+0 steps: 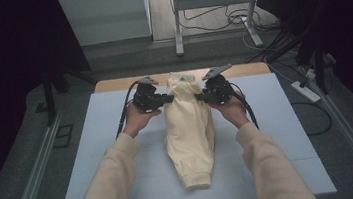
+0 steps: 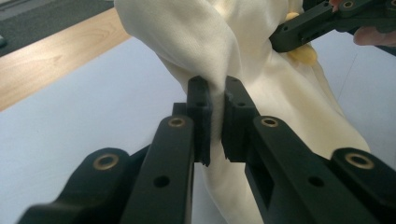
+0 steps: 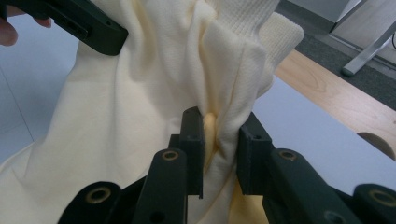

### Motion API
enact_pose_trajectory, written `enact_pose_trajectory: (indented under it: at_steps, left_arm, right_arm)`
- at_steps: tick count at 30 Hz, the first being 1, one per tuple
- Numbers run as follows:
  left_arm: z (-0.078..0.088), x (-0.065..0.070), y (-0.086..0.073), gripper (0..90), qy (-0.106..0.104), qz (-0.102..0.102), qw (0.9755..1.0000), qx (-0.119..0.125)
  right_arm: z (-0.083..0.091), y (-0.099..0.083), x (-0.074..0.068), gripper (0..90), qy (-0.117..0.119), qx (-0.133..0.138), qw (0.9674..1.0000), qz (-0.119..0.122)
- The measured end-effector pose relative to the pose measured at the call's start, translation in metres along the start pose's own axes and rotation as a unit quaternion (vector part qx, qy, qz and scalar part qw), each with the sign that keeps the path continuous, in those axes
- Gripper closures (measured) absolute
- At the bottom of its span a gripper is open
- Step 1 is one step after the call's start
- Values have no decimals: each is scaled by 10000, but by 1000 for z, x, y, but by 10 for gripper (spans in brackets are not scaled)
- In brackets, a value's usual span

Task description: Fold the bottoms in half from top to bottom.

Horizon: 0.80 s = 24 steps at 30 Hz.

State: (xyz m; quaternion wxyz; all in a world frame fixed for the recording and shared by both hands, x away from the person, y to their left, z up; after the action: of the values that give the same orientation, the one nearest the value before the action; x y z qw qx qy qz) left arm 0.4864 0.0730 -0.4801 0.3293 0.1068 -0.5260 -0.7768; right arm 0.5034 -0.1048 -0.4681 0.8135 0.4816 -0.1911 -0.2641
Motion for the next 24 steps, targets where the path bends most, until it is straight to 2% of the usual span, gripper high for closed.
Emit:
enact_pose_trajectory:
  at_steps: [14,24]
  left_arm:
    - [-4,0,-1,830,-22,7,10000,-34]
    - [-4,0,-1,830,-25,18,10000,-35]
  right_arm:
    - [-2,-7,3,748,38,-11,9999,-115]
    - [-1,-6,3,749,25,-38,10000,-82]
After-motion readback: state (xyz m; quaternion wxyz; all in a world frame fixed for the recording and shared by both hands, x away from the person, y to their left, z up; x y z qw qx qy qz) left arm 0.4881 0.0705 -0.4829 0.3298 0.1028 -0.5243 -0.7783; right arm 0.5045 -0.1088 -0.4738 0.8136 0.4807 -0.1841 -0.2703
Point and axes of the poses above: each handheld gripper's, and its own axes: z roughly backward along the jaws, y roughly out of its top, x roughly to its right, the point moved 7 cm from there along -z, roughly forward along the jaws, and after that the axes turned 12 degrees about x, right-handed, at the moved point
